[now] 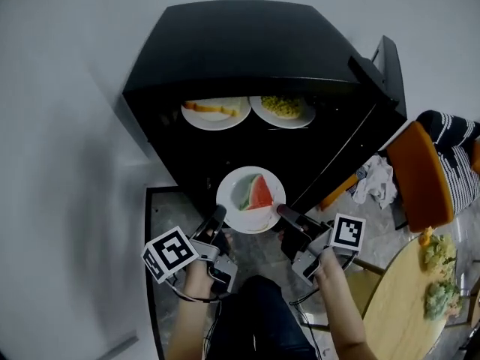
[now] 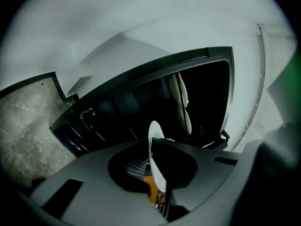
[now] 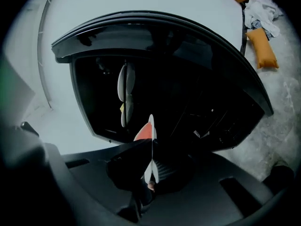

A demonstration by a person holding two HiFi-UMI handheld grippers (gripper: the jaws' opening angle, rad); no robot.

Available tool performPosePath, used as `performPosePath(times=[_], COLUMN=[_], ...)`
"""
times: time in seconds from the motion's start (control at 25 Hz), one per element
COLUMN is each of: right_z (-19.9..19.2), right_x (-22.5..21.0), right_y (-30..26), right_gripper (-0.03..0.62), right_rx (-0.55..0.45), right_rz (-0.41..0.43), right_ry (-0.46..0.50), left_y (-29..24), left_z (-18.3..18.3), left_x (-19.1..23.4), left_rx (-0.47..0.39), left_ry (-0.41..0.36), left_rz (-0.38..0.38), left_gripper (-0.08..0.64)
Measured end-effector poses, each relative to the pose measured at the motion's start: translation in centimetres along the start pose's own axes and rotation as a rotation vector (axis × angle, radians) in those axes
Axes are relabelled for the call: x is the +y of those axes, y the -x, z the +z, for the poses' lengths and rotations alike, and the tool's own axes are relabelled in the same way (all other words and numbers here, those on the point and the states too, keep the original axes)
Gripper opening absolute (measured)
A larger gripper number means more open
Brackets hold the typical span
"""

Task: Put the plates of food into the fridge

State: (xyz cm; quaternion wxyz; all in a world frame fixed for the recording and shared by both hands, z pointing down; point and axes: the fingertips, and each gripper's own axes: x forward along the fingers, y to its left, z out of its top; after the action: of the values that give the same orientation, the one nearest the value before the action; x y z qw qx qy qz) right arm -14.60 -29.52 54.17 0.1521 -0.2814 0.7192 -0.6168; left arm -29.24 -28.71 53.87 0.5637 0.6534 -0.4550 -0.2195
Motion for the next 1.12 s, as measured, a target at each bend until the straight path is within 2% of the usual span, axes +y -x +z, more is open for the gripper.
performPosePath(times=[0.2, 0.36, 0.68, 0.92, 1.04, 1.12], right_z=[1.8, 2.7, 4.5, 5.8, 6.2, 6.3], right_x=[-2.8, -4.5, -6.1, -7.1, -7.1, -7.3], right_y=[-2.7, -3.7, -5.6, -7.3, -8.0, -8.5], right_gripper=[0.018, 0.018, 0.018, 0.018, 0.018, 0.018], right_rx=[-0.03, -0.1, -0.249, -0.249, -0.231, -0.229], right_rz=[0.027, 0.021, 0.038, 0.027, 0.038, 0.031], right_ry=[0.01, -0.006, -0.052, -0.052, -0.027, -0.015], left_y=[-2.8, -4.5, -5.8, -7.1, -7.3, -7.4], left_z=[1.2, 1.6, 3.0, 3.6, 3.9, 4.4], left_x=[2.8, 4.3, 5.5, 6.9, 7.1, 7.3], left_rx=[-0.048, -0.072, -0.216, -0.249, -0.258, -0.273], left_ry=[0.019, 0.048, 0.116, 0.183, 0.248, 0.239], left_rz=[-0.036, -0.068, -0.134, -0.159, -0.17, -0.174], left_gripper=[0.025, 0.023, 0.021, 0.021, 0.021, 0.021])
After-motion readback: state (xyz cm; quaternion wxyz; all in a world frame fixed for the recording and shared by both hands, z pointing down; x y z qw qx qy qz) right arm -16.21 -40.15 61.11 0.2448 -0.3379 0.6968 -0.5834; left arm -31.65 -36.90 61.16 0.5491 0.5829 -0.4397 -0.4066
